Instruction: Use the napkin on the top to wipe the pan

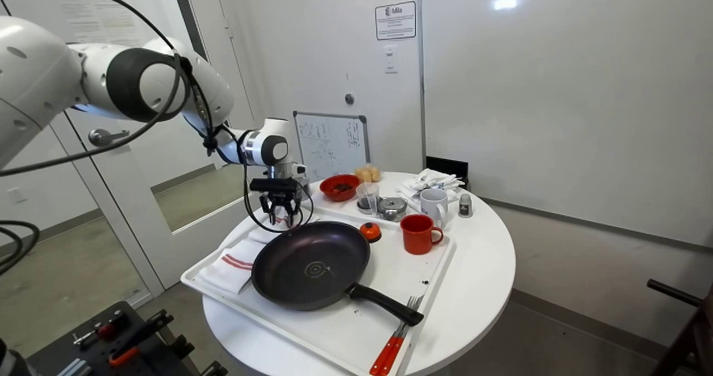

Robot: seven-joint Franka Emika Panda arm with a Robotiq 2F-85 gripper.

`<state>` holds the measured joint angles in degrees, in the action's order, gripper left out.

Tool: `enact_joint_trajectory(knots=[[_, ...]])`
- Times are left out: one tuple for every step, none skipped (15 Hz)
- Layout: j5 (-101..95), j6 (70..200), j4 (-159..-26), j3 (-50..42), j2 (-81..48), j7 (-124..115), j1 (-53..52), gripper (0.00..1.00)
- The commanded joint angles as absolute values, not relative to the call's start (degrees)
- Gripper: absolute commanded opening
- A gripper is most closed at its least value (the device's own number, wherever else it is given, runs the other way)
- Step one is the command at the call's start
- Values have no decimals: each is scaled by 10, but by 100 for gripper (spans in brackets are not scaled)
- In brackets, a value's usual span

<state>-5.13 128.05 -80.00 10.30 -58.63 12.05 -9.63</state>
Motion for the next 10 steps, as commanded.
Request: enact_joint_trajectory(knots=[[-37,1274,-797,113,-582,137,-91,90],[-37,1274,-800,117,-578,142,-89,98],[-36,1274,-804,119,-574,145,-89,100],[-36,1275,-806,122,-571,149,-89,100],[-36,1279,-811,124,-567,151,-89,100],[-44,1279,-796,110,-584,135,-100,99],[-44,1279,-796,112,-582,137,-100,100],[-44,1279,-796,113,-581,137,-100,100],[-44,1279,-796,114,-581,138,-100,100],[-43,1279,-796,114,-580,138,-100,100]])
